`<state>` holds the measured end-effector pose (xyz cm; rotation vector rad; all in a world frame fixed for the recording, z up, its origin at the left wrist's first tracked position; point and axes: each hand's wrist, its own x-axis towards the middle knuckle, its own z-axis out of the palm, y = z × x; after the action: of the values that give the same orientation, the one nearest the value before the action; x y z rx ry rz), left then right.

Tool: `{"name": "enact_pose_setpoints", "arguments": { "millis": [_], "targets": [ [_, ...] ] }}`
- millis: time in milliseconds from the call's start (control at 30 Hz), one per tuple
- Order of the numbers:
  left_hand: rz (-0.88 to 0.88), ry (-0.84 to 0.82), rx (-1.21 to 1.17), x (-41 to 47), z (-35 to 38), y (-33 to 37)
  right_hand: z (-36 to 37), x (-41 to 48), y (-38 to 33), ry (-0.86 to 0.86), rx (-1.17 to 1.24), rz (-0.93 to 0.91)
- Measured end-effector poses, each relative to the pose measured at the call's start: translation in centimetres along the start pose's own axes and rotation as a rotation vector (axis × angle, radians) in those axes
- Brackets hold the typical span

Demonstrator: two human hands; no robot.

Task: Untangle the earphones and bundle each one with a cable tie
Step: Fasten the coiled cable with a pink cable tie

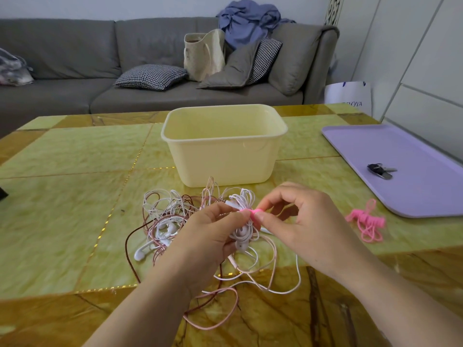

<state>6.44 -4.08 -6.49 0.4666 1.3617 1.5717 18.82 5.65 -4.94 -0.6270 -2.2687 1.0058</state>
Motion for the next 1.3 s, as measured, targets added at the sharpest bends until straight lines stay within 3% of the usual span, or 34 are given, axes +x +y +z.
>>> {"name": "enact_pose_setpoints", "arguments": {
  "millis": [300, 467, 567, 633, 733, 800, 1133, 1300],
  "targets": [
    [0.007, 0.005, -0.133, -0.1, 0.2, -0.2, 0.2, 0.2, 0.6, 0.077, 0.037, 0.009],
    [-0.031, -0.028, -0.266, -0.3, 0.6, -0.3, 0.1, 0.4, 1.0, 0.122, -0.199, -0.217],
    [-0.026, -0.02, -0.261, -0.3, 0.5, -0.4, 0.2, 0.4, 1.0, 0.116, -0.203, -0.239],
    [-0.017, -0.015, -0.258, -0.3, 0.3, -0.3, 0.4, 0.3, 0.8, 0.099, -0.1, -0.153],
    [0.024, -0.035, -0.265, -0.1, -0.1, 0.1, 0.4, 0.3, 0.5, -0.014, 0.261, 0.116],
    [0.033, -0.059, -0.25, 0.1, -0.3, 0.4, 0.4, 0.3, 0.5, 0.01, 0.323, 0.139],
    [-0.002, -0.014, -0.254, 0.0, 0.5, -0.5, 1.5, -0.2, 0.3, 0.07, 0.079, -0.106],
    [-0.047, 0.018, -0.408, -0.3, 0.8, -0.4, 1.9, -0.3, 0.2, 0.006, 0.035, -0.121]
  ]
}}
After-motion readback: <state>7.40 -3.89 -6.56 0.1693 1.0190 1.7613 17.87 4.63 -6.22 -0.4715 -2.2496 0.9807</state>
